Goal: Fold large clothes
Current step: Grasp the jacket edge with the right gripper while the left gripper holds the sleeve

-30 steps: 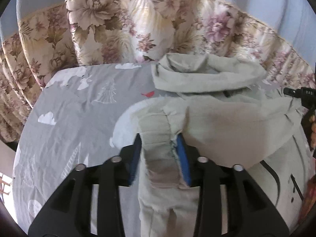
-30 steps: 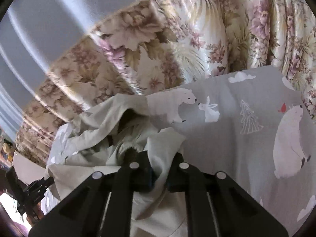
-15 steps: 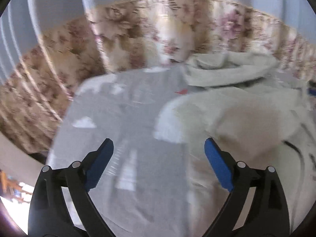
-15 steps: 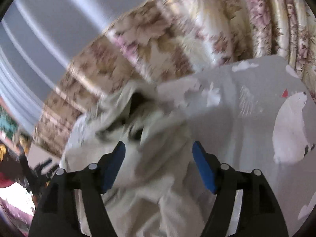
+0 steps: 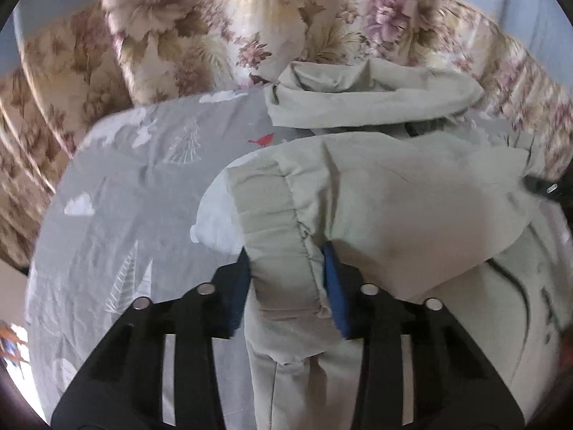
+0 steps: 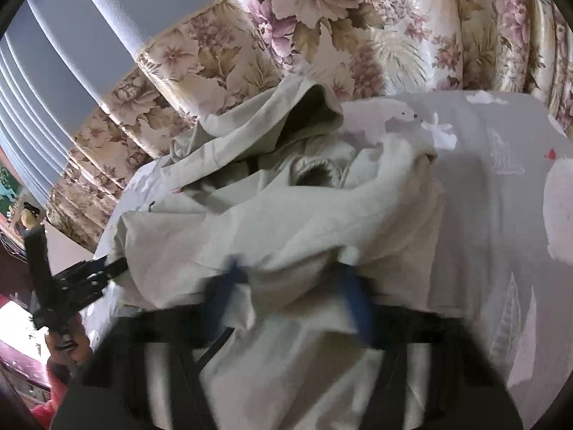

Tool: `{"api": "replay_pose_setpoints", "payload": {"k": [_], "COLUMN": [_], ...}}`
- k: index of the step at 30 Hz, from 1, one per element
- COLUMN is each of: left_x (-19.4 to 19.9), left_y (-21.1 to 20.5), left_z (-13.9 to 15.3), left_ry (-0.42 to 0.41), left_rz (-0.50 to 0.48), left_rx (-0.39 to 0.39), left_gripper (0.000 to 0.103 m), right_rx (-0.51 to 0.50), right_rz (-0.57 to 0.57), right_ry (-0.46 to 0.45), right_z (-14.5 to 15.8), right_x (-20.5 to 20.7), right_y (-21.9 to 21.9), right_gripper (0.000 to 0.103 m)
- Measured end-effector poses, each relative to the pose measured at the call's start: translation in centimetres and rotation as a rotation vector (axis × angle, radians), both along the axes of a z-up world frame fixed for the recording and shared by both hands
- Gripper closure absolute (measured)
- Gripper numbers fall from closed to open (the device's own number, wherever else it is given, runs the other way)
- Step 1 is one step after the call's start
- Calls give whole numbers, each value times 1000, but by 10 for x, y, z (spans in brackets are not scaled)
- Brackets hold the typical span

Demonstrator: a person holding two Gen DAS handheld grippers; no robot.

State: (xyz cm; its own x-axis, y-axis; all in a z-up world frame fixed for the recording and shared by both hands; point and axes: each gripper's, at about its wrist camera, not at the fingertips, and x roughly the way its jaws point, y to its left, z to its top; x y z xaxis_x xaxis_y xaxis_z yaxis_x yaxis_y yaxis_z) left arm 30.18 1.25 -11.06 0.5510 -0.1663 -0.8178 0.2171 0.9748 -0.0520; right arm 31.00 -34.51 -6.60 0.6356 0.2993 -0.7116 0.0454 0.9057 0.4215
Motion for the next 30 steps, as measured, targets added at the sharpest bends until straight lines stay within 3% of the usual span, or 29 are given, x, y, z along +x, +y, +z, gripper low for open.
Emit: {"api": "replay_pose_setpoints", "payload": {"k": [3, 8, 14, 18, 23, 27, 29, 30], "left_x": [-10, -42, -68, -46, 22, 47, 39, 34], "left_y": [9, 11, 21, 24, 12, 39, 50, 51], "left_z": [14, 43, 63, 56, 5, -2, 13, 20], "left_ry": [-6, -9, 62, -9, 72, 165, 124, 97], "left_rz": [-8, -46, -50, 17, 63, 133, 142, 144], "left_rx": [-57, -104, -203, -107, -5, -146, -173, -150], "left_gripper": [72, 73, 72, 67, 68, 50, 40, 29], "right_rx": [17, -36, -49, -70, -218, -114, -56, -32], "right_rz": [-7, 10, 20, 9, 10, -14, -6, 1], "right_ry": [-55, -180, -214, -160, -88, -40, -51, -61], "right_z": [5, 46, 72, 58, 32, 20, 24, 27], "right_x": [-8, -39, -52, -22, 27, 54, 53, 49], "right_y": [-5, -1, 1, 3, 22, 6, 2, 0], "right_gripper": [91, 92, 92, 92, 92, 90, 88, 86]}}
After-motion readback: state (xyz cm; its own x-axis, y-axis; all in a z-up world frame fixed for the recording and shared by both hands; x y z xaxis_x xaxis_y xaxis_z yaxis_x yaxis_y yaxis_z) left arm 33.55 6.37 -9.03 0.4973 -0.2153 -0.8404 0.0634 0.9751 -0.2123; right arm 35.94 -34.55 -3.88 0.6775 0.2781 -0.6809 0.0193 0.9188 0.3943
